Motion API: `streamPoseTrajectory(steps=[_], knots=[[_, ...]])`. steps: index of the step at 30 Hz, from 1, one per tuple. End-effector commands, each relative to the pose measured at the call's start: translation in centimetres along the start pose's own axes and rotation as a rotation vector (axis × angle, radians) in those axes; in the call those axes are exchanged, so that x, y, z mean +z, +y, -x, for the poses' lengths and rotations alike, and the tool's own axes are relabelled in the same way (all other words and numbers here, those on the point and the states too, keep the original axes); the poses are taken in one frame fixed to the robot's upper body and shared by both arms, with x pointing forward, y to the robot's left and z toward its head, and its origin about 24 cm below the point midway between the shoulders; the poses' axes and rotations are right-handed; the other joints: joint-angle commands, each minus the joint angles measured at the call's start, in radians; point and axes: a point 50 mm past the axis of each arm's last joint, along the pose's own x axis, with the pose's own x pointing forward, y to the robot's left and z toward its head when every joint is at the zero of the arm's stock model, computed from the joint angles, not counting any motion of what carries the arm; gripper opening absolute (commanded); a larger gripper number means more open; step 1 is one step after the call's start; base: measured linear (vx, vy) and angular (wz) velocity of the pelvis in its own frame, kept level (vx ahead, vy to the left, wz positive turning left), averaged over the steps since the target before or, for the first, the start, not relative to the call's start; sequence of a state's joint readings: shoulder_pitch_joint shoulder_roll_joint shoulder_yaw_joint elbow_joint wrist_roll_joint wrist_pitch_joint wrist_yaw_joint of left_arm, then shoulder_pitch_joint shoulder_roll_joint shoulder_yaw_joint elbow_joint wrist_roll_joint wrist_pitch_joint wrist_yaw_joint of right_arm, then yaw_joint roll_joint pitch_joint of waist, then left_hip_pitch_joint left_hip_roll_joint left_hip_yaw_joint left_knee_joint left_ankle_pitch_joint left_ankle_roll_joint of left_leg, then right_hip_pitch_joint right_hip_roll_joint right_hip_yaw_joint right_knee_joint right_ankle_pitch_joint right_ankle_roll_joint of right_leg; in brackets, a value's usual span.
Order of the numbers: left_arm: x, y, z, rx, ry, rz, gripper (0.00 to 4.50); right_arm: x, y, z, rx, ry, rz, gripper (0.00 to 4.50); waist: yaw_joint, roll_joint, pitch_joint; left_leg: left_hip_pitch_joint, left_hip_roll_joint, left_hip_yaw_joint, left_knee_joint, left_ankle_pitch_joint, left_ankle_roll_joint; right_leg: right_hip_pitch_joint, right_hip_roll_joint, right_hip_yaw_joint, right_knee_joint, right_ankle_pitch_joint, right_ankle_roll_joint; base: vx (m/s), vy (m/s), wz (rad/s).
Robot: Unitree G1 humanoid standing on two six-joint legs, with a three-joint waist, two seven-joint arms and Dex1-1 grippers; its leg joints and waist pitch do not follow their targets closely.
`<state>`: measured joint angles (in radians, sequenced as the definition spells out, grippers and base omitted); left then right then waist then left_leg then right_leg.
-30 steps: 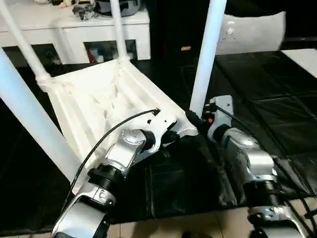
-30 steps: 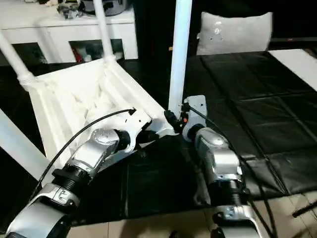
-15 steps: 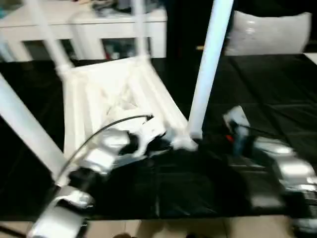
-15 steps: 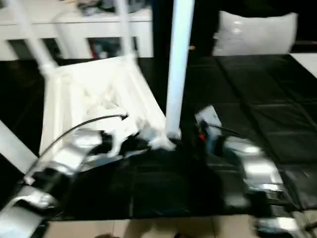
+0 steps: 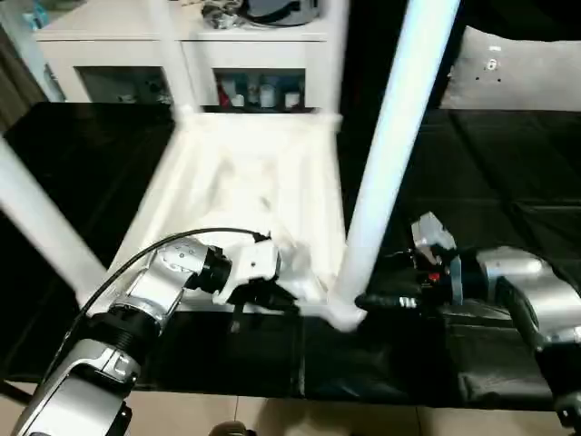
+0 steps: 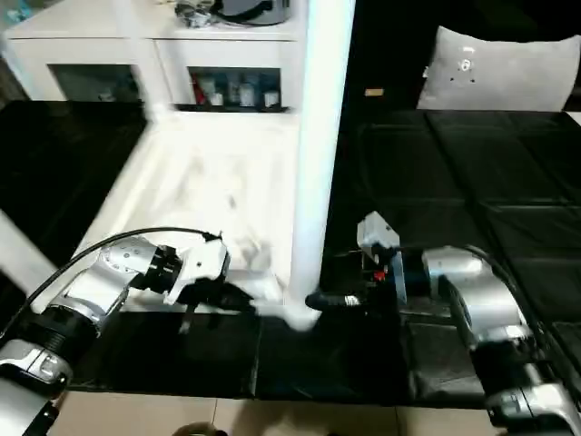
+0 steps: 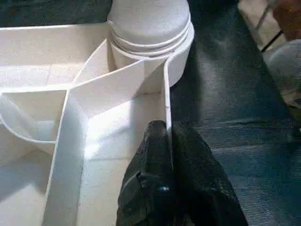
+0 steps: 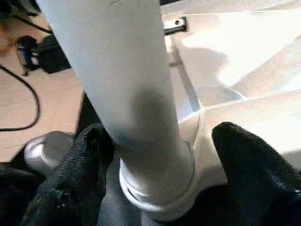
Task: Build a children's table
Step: Rotate leg to tighten
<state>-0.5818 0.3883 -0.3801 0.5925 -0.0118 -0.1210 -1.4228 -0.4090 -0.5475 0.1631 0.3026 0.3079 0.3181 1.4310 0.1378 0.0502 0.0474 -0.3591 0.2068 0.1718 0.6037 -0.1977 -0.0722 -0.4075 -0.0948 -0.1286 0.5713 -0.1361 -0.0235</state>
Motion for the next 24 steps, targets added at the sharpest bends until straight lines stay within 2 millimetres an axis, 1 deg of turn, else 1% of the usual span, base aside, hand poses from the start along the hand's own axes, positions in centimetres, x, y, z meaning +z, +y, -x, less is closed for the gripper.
streamPoseTrajectory(steps=[1, 2, 5, 7, 12, 13, 14, 19, 20, 21, 22, 23, 24], knots=[[1.6, 0.3, -0.2, -0.053, -0.021, -0.088, 0.0, 0.4, -0.3, -0.2, 0.016, -0.009, 0.002, 3.26, -0.012, -0.019, -0.073, 0.005, 0.027, 0.0, -0.069, -0.176, 0.071, 0.06, -0.06, 0.05, -0.064, -0.384, -0.144, 0.0, 0.0, 0.0], [1.6, 0.3, -0.2, -0.05, -0.027, -0.086, 0.0, 0.4, -0.3, -0.4, 0.026, -0.011, -0.007, 3.04, -0.012, -0.019, -0.072, 0.007, 0.026, 0.0, -0.069, -0.18, 0.066, 0.058, -0.059, 0.05, -0.066, -0.407, -0.135, 0.0, 0.0, 0.0], [1.5, 0.5, -0.2, -0.044, -0.027, -0.085, 0.0, 0.3, -0.2, -0.8, 0.062, -0.015, -0.016, 2.82, -0.012, -0.021, -0.071, 0.01, 0.024, 0.001, -0.069, -0.189, 0.061, 0.056, -0.057, 0.05, -0.073, -0.452, -0.115, 0.0, 0.0, 0.0], [1.5, 0.5, -0.2, -0.043, -0.026, -0.085, 0.0, 0.4, -0.1, -0.9, 0.074, -0.018, -0.021, 2.61, -0.012, -0.021, -0.071, 0.01, 0.024, 0.0, -0.069, -0.188, 0.061, 0.056, -0.057, 0.05, -0.073, -0.453, -0.111, 0.0, 0.0, 0.0], [1.3, 0.5, 0.0, -0.037, -0.022, -0.082, 0.0, 0.3, 0.0, -1.1, 0.091, -0.021, -0.027, 2.18, -0.011, -0.022, -0.073, 0.009, 0.026, 0.0, -0.069, -0.174, 0.064, 0.055, -0.056, 0.052, -0.067, -0.418, -0.123, 0.0, 0.0, 0.0], [1.3, 0.5, 0.0, -0.035, -0.023, -0.081, 0.0, 0.3, 0.0, -1.1, 0.094, -0.022, -0.029, 2.13, -0.011, -0.021, -0.073, 0.009, 0.026, 0.0, -0.069, -0.175, 0.064, 0.055, -0.056, 0.052, -0.067, -0.418, -0.124, 0.0, 0.0, 0.0], [1.3, 0.5, 0.0, -0.032, -0.025, -0.079, 0.0, 0.2, 0.1, -1.2, 0.1, -0.028, -0.038, 2.13, -0.011, -0.023, -0.072, 0.009, 0.025, 0.001, -0.069, -0.177, 0.064, 0.055, -0.056, 0.052, -0.069, -0.427, -0.121, 0.0, 0.0, 0.0], [1.3, 0.8, -0.1, 0.017, -0.056, -0.05, 0.0, 0.2, 0.3, -1.7, 0.078, -0.073, -0.089, 2.04, -0.011, -0.022, -0.071, 0.009, 0.023, 0.001, -0.069, -0.173, 0.062, 0.056, -0.055, 0.051, -0.072, -0.448, -0.108, 0.0, 0.0, 0.0], [1.4, 1.0, -0.2, 0.062, -0.075, -0.022, 0.0, 0.3, 0.2, -2.3, 0.01, -0.106, -0.135, 2.04, -0.012, -0.022, -0.071, 0.009, 0.023, 0.0, -0.069, -0.179, 0.059, 0.055, -0.056, 0.05, -0.073, -0.458, -0.105, 0.0, 0.0, 0.0], [1.4, 1.1, -0.4, 0.086, -0.084, 0.003, 0.0, 0.3, 0.0, -2.7, -0.038, -0.114, -0.15, 2.04, -0.012, -0.021, -0.069, 0.012, 0.023, 0.0, -0.07, -0.182, 0.054, 0.052, -0.054, 0.051, -0.075, -0.465, -0.101, 0.0, 0.0, 0.0], [1.4, 1.1, -0.4, 0.086, -0.084, 0.003, 0.0, 0.3, 0.0, -2.7, -0.038, -0.114, -0.15, 2.04, -0.016, -0.021, -0.067, 0.011, 0.022, 0.001, -0.071, -0.188, 0.047, 0.052, -0.053, 0.05, -0.075, -0.475, -0.097, 0.0, 0.0, 0.0], [1.6, 1.4, -0.6, 0.132, -0.094, 0.04, 0.0, 0.2, -0.3, -3.2, -0.122, -0.114, -0.158, 2.04, -0.02, -0.022, -0.066, 0.012, 0.017, 0.0, -0.07, -0.209, 0.039, 0.052, -0.054, 0.044, -0.082, -0.521, -0.08, 0.0, 0.0, 0.0], [1.8, 1.7, -1.1, 0.185, -0.121, 0.086, 0.0, 0.2, -0.9, -3.8, -0.232, -0.118, -0.176, 2.04, -0.029, -0.022, -0.061, 0.015, 0.013, 0.001, -0.07, -0.226, 0.027, 0.047, -0.052, 0.042, -0.09, -0.561, -0.064, 0.0, 0.0, 0.0]])
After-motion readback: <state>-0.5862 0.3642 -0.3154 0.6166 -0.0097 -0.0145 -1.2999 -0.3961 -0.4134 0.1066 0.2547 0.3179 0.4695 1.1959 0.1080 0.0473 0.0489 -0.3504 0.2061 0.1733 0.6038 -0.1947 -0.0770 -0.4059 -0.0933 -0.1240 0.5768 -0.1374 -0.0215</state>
